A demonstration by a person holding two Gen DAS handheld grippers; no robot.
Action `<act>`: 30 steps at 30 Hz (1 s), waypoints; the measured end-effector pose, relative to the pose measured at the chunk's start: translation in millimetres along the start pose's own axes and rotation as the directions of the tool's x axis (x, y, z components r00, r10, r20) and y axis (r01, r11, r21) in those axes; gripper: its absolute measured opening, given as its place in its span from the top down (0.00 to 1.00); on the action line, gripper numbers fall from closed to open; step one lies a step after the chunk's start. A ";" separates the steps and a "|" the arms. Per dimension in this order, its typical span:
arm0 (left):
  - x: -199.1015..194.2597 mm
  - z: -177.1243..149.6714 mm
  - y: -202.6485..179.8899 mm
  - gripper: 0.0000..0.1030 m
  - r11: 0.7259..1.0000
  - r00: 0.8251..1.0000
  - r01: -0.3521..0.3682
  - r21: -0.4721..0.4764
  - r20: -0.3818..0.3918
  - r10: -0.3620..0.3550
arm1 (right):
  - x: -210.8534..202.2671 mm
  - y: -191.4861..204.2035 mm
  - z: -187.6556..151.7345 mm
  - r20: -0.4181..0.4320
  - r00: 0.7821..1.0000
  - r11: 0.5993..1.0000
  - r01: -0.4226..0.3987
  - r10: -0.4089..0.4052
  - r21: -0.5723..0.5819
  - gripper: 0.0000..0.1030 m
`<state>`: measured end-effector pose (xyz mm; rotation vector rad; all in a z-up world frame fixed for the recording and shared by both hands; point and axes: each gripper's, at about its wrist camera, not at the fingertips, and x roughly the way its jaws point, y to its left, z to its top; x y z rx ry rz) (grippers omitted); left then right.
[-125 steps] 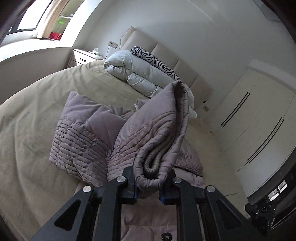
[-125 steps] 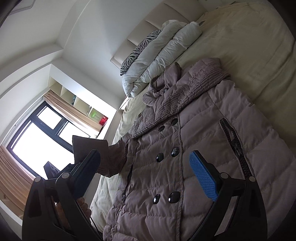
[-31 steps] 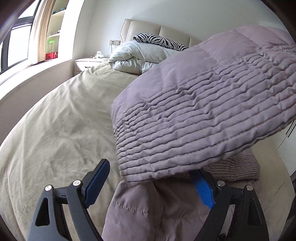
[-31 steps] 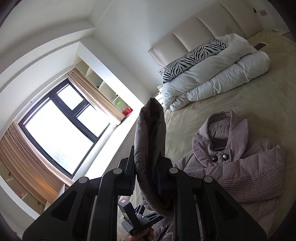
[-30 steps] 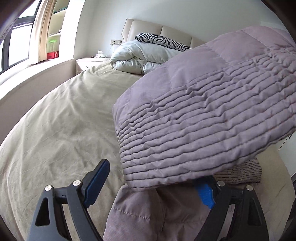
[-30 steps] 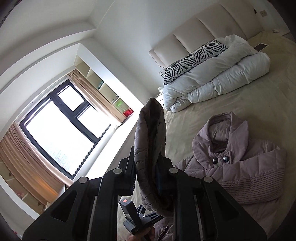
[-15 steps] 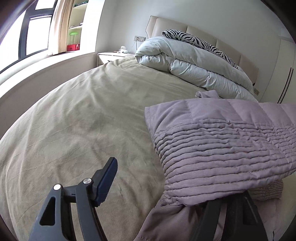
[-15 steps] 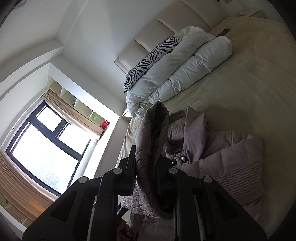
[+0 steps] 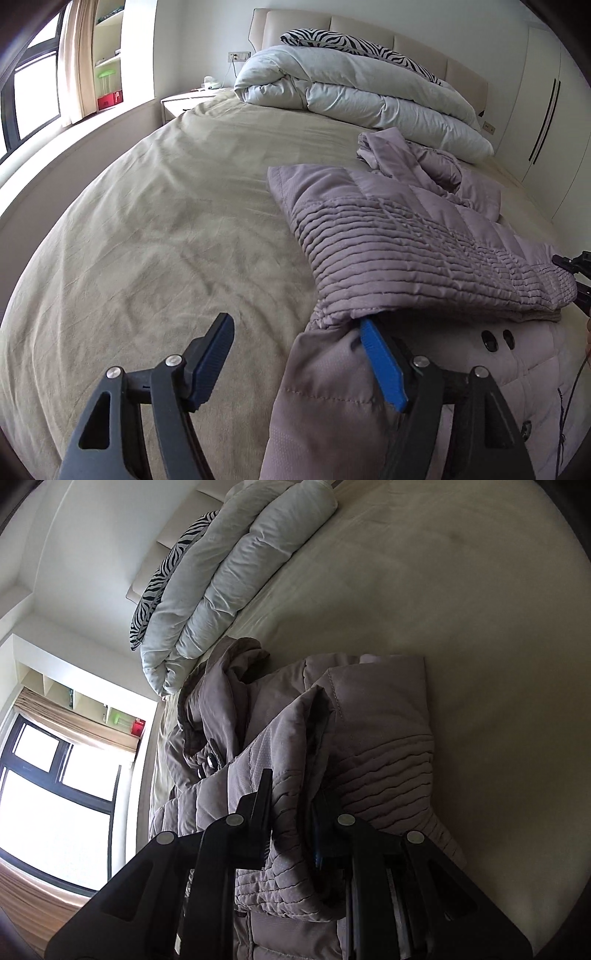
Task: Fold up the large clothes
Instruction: 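Fold the hem up toward the collar with the right gripper while the left gripper smooths the fold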
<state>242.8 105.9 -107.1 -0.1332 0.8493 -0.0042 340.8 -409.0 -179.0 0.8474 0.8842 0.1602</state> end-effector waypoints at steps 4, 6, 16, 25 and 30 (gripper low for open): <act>-33.6 15.1 -5.7 0.28 1.000 0.996 0.003 0.015 0.090 -0.004 | 4.0 -0.3 2.4 -0.007 1.000 1.000 0.004 -0.004 -0.018 0.85; -38.6 37.3 -17.2 0.28 0.999 0.988 -0.002 0.049 0.155 -0.005 | 4.1 5.7 5.7 -0.009 1.000 0.999 0.009 -0.009 -0.034 0.85; 77.0 96.2 -76.3 0.29 0.962 0.994 -0.111 0.249 0.005 0.113 | -3.3 18.3 15.6 -0.018 0.999 0.994 0.040 -0.042 -0.100 0.85; 107.1 61.0 -56.1 0.25 0.977 0.996 -0.077 0.200 -0.033 0.085 | 28.3 -18.6 9.1 -0.020 1.000 0.999 -0.002 0.001 -0.049 0.83; 86.8 68.0 -45.7 0.26 0.991 0.998 -0.029 0.128 -0.045 0.035 | 17.1 -15.2 10.8 -0.023 1.000 0.999 0.000 -0.001 -0.041 0.77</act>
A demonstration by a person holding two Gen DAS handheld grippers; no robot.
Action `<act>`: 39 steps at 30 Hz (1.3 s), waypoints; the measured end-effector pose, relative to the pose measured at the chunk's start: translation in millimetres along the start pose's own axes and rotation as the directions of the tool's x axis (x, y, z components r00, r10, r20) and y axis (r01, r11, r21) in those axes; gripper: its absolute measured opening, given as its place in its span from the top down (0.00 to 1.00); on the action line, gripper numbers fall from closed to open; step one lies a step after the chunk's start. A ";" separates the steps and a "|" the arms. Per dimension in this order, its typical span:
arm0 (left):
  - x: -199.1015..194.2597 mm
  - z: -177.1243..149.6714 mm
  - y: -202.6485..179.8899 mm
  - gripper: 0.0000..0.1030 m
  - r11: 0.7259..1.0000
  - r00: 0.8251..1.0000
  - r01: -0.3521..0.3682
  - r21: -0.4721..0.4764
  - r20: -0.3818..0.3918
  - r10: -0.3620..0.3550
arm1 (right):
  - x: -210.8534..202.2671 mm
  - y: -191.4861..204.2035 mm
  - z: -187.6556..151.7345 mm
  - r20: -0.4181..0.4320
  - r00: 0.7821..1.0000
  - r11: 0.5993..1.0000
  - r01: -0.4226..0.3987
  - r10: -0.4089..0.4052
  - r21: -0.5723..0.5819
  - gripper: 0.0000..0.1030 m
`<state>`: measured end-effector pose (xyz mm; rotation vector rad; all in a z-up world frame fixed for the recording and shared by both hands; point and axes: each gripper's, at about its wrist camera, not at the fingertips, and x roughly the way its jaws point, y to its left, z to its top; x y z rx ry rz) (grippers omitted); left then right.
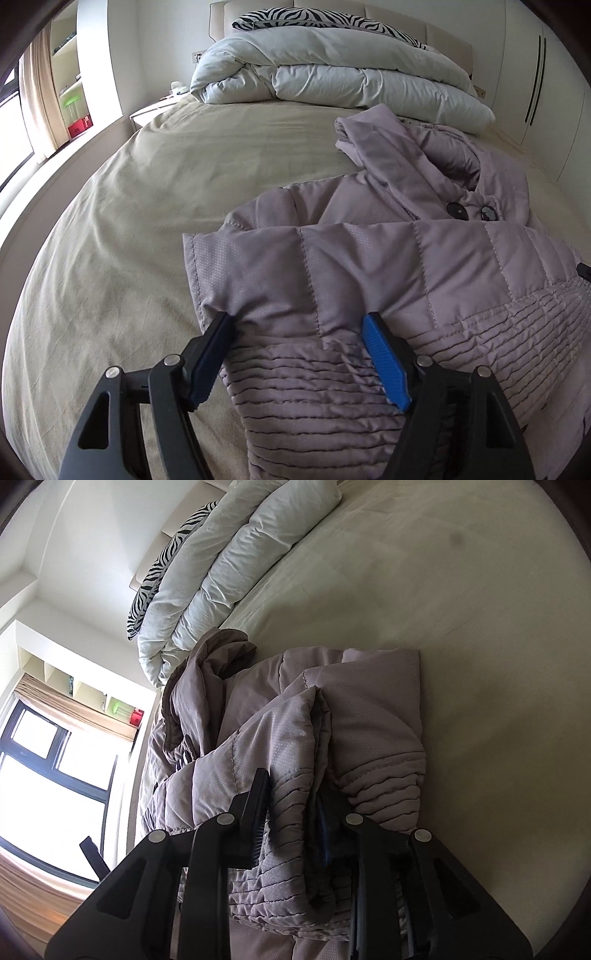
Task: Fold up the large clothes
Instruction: 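Fold the hem up toward the collar with the right gripper while the left gripper smooths the fold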
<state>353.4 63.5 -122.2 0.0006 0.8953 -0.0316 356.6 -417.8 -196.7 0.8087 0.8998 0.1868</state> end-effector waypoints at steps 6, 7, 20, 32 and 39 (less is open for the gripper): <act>-63.5 7.9 7.5 0.26 0.998 0.983 -0.067 -0.019 0.172 0.070 | -64.3 28.7 3.8 0.161 0.985 0.996 0.068 -0.059 -0.052 0.36; -66.1 15.0 3.8 0.26 0.997 0.978 -0.079 -0.003 0.191 0.078 | -65.6 40.2 4.5 0.153 0.988 0.996 0.042 -0.029 -0.080 0.36; 24.3 10.6 -20.6 0.29 0.993 0.996 -0.068 0.092 0.060 0.062 | 41.7 96.6 -38.3 -0.023 1.000 0.948 -0.005 -0.003 -0.319 0.48; 41.5 5.9 4.6 0.26 0.996 0.996 0.090 -0.018 0.012 -0.090 | 44.1 99.3 -71.2 0.068 0.997 0.867 0.054 -0.024 -0.496 0.47; 31.6 7.8 8.7 0.26 0.993 0.994 0.112 -0.044 -0.004 -0.112 | 38.9 93.6 -68.8 0.062 0.998 0.879 0.010 0.022 -0.477 0.47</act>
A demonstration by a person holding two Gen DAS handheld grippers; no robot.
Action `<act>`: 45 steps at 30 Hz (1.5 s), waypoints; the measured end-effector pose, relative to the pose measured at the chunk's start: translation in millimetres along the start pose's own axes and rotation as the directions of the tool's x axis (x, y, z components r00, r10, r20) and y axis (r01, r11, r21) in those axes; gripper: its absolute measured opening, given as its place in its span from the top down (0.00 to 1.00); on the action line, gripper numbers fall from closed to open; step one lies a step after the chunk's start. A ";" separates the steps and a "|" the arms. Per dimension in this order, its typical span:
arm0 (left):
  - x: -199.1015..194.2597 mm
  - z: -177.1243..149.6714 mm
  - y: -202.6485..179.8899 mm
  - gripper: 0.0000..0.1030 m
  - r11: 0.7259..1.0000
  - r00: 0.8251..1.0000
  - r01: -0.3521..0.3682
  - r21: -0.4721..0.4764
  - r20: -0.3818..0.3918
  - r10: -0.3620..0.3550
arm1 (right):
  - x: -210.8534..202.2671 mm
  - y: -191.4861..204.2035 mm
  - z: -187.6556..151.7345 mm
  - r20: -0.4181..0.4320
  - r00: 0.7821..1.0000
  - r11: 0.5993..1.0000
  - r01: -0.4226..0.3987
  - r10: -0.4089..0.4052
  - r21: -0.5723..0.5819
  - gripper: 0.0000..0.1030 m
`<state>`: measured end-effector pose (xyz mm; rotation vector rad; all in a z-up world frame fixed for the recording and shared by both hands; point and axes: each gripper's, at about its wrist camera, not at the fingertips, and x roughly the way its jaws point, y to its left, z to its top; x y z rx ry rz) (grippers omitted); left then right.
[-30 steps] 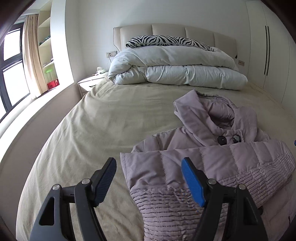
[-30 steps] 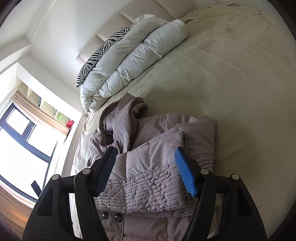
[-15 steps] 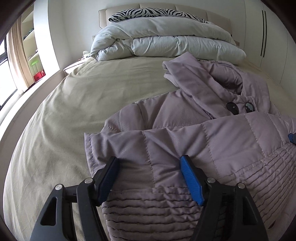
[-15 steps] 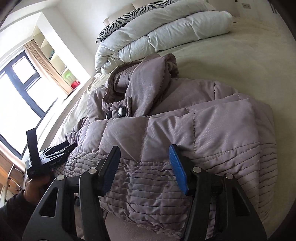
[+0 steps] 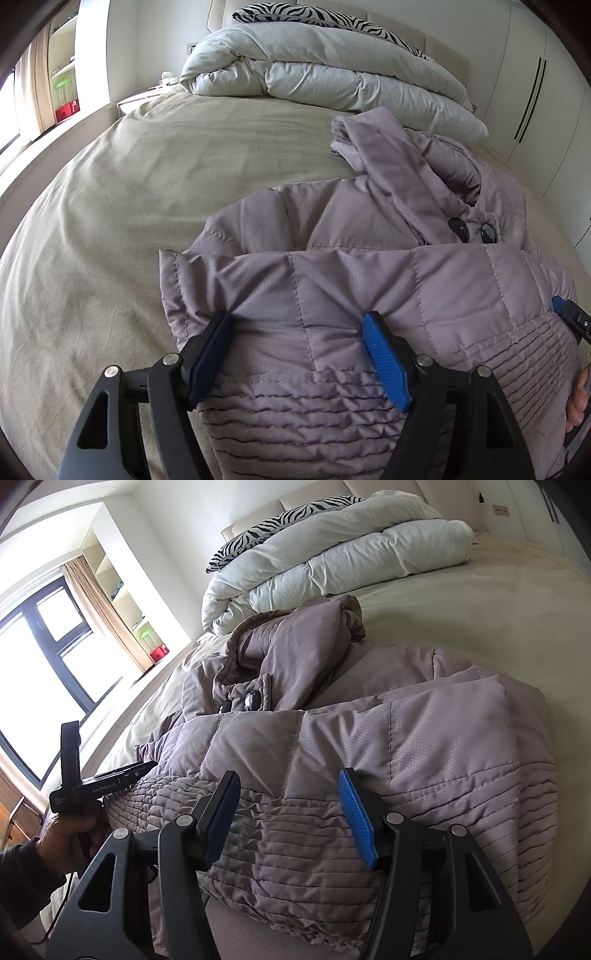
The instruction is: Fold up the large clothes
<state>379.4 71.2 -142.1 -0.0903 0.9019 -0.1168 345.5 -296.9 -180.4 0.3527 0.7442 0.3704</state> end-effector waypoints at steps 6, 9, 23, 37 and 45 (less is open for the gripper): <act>-64.9 24.1 16.3 0.24 0.998 0.993 0.023 -0.064 0.115 -0.015 | -35.7 -6.7 25.9 0.024 0.994 0.988 -0.109 0.107 0.105 0.36; -83.1 56.7 38.3 0.15 0.985 0.985 0.082 -0.152 0.162 -0.057 | -53.1 -12.2 53.7 0.079 0.991 0.986 -0.120 0.112 0.113 0.31; -63.9 87.4 2.6 0.15 0.986 0.985 0.151 -0.074 0.095 -0.144 | -52.0 -26.4 86.2 0.076 0.985 0.959 -0.170 0.157 0.227 0.30; 78.3 165.8 -23.5 0.08 0.902 0.912 0.314 -0.297 -0.168 -0.374 | 52.9 -72.4 178.1 -0.062 0.962 0.891 -0.221 0.266 0.397 0.20; 127.4 196.3 -33.4 0.13 0.896 0.888 0.323 -0.305 -0.230 -0.398 | 148.8 -104.4 212.6 -0.262 0.935 0.876 -0.091 0.238 0.473 0.20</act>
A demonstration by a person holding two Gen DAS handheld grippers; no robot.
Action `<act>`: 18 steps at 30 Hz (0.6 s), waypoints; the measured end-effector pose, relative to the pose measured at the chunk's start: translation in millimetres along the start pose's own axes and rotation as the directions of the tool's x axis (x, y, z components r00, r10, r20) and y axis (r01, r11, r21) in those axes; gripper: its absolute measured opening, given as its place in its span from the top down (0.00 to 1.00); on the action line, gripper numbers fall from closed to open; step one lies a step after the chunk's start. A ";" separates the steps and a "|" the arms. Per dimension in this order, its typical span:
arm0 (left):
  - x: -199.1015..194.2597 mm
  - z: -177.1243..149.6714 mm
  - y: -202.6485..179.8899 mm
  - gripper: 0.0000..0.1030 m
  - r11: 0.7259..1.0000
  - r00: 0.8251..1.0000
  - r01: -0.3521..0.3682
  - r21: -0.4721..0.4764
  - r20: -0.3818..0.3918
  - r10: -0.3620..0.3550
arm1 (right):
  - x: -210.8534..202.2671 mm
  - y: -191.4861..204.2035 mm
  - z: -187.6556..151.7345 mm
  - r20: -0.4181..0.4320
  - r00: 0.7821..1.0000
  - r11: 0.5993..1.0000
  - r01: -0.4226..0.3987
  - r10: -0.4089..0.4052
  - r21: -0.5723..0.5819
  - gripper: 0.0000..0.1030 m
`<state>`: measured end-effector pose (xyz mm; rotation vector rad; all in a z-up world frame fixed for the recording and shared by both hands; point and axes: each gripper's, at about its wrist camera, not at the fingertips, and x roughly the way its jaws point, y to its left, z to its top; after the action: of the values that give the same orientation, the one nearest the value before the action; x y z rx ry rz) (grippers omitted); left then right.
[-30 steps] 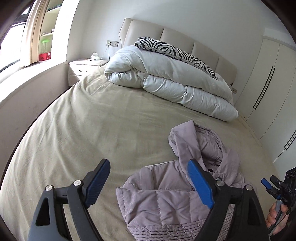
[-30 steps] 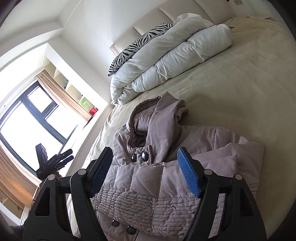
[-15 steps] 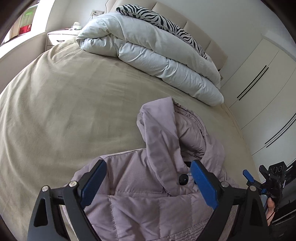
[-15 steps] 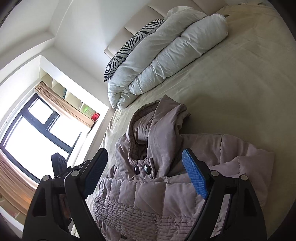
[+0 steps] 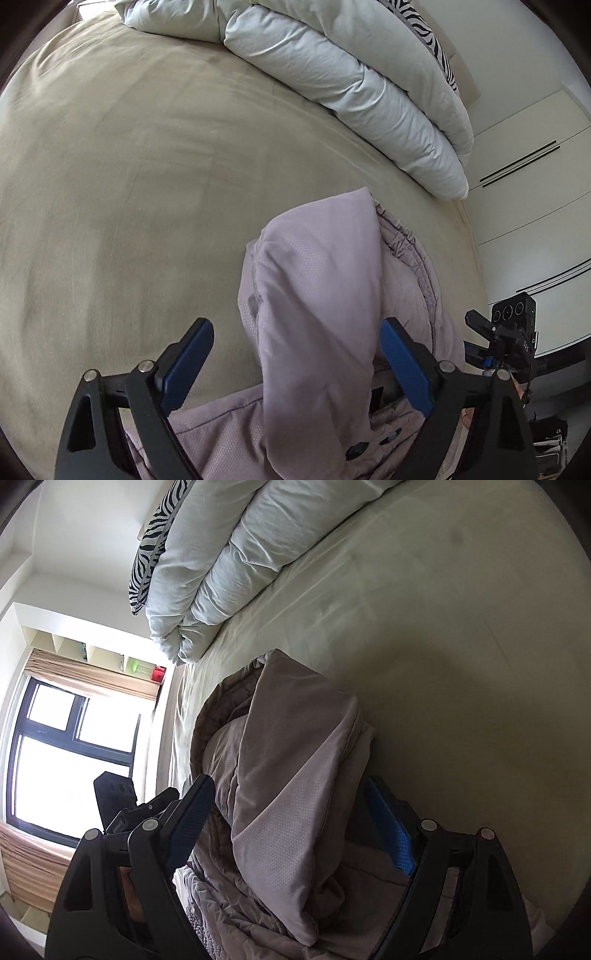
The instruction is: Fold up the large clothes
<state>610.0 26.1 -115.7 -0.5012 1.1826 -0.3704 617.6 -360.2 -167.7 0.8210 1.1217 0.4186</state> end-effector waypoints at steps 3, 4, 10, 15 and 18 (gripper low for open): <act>15.3 3.3 1.2 0.33 1.000 1.000 -0.002 0.004 -0.030 0.002 | 19.6 0.2 10.4 -0.013 1.000 1.000 0.007 -0.007 0.012 0.24; 17.3 3.3 -0.2 0.43 1.000 0.999 0.003 0.008 -0.032 -0.003 | 26.4 3.9 11.9 -0.025 1.000 1.000 0.013 -0.013 -0.010 0.38; -10.5 -8.1 -25.4 0.89 0.995 0.998 0.022 0.097 0.059 -0.028 | 30.9 37.7 -0.3 0.005 0.995 0.978 0.098 -0.099 -0.187 0.81; -62.6 -47.6 -52.4 0.91 0.977 0.984 0.038 0.210 0.162 -0.073 | -24.0 90.3 -40.1 0.122 0.987 0.903 0.148 -0.107 -0.403 0.88; -98.8 -85.4 -68.0 0.92 0.957 0.967 0.055 0.286 0.225 -0.123 | -61.5 120.0 -81.0 0.178 0.983 0.843 0.130 -0.042 -0.522 0.89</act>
<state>495.1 6.2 -25.8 -0.3439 0.8570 -0.5303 531.0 -294.6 -53.9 0.3022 0.8261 0.5471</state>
